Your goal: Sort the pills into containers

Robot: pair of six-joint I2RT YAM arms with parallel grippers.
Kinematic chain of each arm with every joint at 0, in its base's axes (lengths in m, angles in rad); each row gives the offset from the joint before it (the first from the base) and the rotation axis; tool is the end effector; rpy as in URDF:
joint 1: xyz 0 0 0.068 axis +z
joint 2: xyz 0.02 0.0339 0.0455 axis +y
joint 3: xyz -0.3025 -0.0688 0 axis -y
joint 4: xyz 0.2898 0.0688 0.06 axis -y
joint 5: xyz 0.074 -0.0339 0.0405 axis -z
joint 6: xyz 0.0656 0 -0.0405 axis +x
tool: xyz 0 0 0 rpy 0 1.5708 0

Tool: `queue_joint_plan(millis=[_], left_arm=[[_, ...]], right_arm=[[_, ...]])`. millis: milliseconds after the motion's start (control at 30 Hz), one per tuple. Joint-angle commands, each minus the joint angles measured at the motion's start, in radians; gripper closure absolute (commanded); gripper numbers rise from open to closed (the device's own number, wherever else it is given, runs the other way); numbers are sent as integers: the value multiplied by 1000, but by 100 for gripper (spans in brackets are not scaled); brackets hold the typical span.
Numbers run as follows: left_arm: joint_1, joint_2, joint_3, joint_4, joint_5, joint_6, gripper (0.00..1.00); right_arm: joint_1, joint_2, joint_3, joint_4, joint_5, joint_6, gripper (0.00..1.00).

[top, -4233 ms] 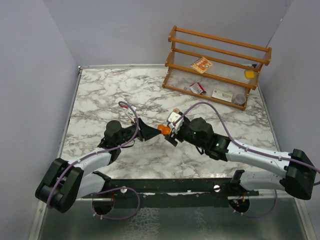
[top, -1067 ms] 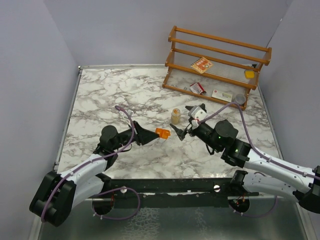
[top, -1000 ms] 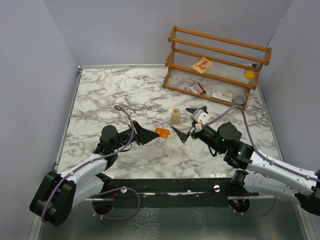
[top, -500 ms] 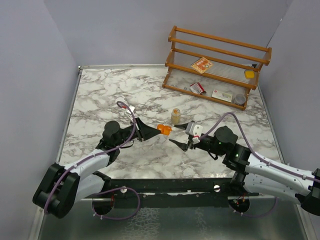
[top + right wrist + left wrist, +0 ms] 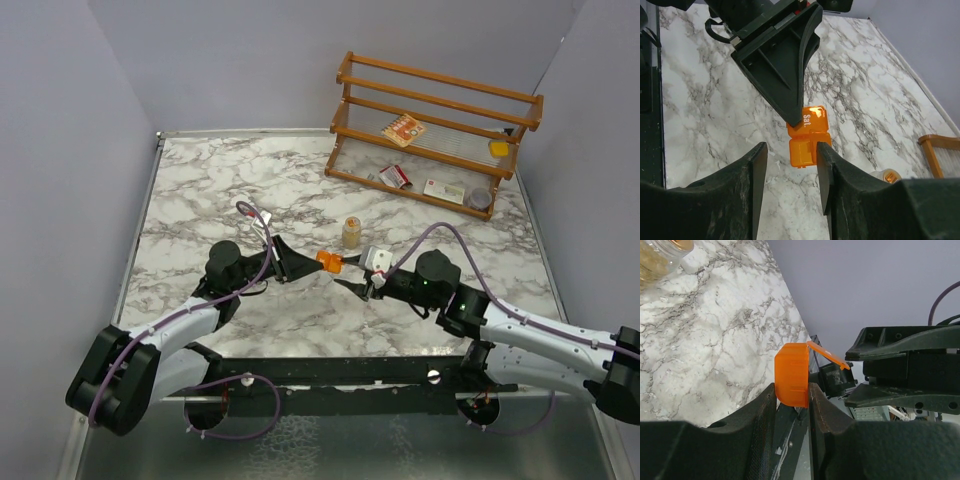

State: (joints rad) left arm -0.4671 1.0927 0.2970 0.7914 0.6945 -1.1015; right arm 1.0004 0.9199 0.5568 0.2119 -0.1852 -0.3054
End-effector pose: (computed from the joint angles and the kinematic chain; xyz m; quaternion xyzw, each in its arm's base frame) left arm 0.2051 -0.1505 0.2165 0.0203 0.7080 -0.6393 0.2993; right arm 0.1334 0.2303 0.2865 -0.5067 0.5633 0.2869 0.5862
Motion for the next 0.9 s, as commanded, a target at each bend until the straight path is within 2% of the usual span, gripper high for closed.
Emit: queue_joint_plan(millis=[0, 133, 567, 733, 867], left_arm=[[-2, -21, 11, 26, 44, -16, 100], [-2, -30, 8, 26, 61, -19, 100], [-4, -79, -22, 26, 90, -32, 100], [-4, -93, -35, 26, 100, -39, 100], [-4, -104, -39, 26, 103, -41, 100]], right_arm=[[0, 13, 24, 49, -17, -9, 58], [0, 25, 26, 66, 10, -14, 62], [0, 71, 40, 92, 68, -38, 62], [0, 63, 36, 113, 96, -50, 66], [0, 61, 39, 121, 123, -61, 73]])
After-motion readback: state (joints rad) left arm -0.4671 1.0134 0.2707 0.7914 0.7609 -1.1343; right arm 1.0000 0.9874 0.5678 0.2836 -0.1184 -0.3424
